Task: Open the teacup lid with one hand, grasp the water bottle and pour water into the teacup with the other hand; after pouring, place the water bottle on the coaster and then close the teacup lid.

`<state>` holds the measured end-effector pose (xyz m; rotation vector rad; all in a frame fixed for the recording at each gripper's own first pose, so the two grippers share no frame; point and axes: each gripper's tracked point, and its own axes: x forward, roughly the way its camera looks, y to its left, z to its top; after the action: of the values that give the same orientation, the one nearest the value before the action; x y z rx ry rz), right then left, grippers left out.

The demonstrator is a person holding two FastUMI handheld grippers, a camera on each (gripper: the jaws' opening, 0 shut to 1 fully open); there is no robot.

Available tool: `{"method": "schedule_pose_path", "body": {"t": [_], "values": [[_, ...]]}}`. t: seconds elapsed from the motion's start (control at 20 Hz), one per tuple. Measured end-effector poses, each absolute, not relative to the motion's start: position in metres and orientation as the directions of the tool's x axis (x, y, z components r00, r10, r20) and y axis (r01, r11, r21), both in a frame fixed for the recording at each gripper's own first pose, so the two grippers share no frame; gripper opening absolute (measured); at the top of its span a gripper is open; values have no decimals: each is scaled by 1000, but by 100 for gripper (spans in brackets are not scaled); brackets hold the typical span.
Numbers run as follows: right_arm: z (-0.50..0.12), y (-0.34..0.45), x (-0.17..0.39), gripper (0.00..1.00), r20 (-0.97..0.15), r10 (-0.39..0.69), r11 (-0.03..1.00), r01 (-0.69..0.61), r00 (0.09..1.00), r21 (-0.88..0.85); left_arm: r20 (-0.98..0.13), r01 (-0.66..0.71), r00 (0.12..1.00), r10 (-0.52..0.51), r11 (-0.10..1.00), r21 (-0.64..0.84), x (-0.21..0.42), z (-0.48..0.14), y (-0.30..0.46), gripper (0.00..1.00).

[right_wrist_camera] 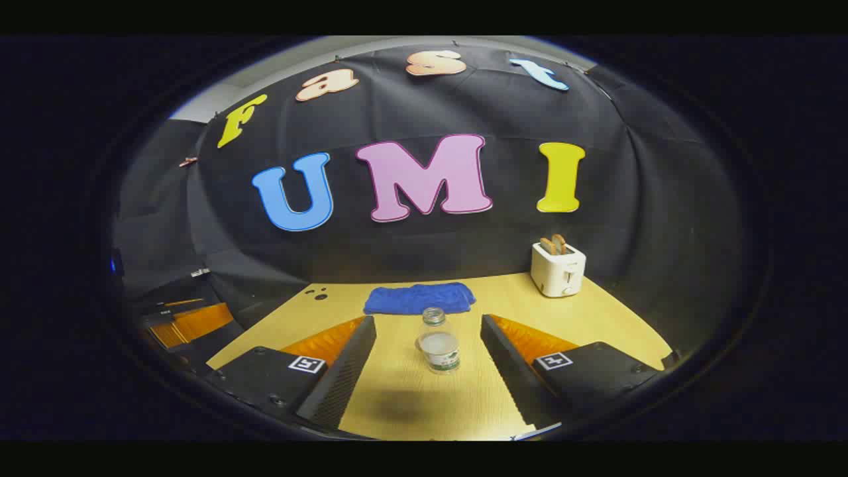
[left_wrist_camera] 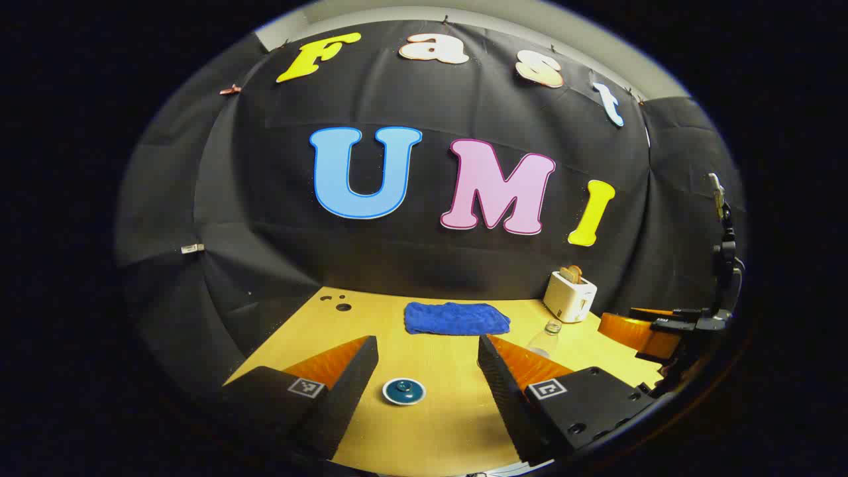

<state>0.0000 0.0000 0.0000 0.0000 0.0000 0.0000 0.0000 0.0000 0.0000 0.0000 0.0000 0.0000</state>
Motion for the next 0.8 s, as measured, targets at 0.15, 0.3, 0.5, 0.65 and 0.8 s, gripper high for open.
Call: {"method": "schedule_pose_path", "body": {"t": [0.15, 0.3, 0.5, 0.65, 0.8], "values": [[0, 0, 10, 99, -3, 1, 1000, -1, 1000, -6, 2, 0, 1000, 0, 1000, -17, 7, 2, 5, 95], [-4, 2, 19, 99, -15, 4, 1000, -4, 1000, -10, 1, -8, 1000, 8, 1000, -11, 10, 3, 8, 95], [-15, 1, 32, 99, -36, -8, 1000, 8, 999, 3, -22, -9, 1000, 9, 1000, -5, 11, -6, 9, 96], [-23, 1, 36, 99, -54, -9, 1000, 9, 999, 3, -28, -8, 1000, 8, 1000, -4, 11, -9, 11, 96], [-31, 1, 40, 99, -68, -7, 1000, 7, 998, -8, -32, -16, 999, 16, 1000, -8, 11, -9, 15, 96]]}}
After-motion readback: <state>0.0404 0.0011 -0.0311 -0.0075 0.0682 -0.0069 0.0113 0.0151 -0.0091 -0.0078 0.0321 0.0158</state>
